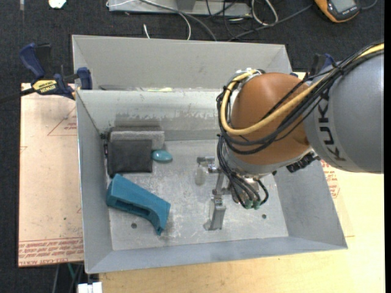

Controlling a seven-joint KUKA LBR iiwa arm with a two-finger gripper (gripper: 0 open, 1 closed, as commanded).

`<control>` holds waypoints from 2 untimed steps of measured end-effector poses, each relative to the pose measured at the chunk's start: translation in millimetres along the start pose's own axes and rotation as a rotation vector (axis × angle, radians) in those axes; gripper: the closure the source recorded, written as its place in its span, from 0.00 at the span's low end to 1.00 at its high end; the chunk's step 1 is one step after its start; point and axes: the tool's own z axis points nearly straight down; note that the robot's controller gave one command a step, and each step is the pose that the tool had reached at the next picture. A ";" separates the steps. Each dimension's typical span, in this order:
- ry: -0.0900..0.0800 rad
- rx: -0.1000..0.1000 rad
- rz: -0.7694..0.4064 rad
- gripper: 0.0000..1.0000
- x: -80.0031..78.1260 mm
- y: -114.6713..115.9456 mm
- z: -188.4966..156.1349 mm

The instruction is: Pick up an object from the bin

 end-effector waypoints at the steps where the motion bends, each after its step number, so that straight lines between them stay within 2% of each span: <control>1: -0.008 -0.001 0.003 0.00 -1.6 -0.5 -4.1; 2: -0.016 -0.003 -0.035 0.00 -48.5 39.3 63.0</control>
Offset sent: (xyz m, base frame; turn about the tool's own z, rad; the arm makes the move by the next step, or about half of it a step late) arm 0.0845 0.0739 -0.1293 -0.0637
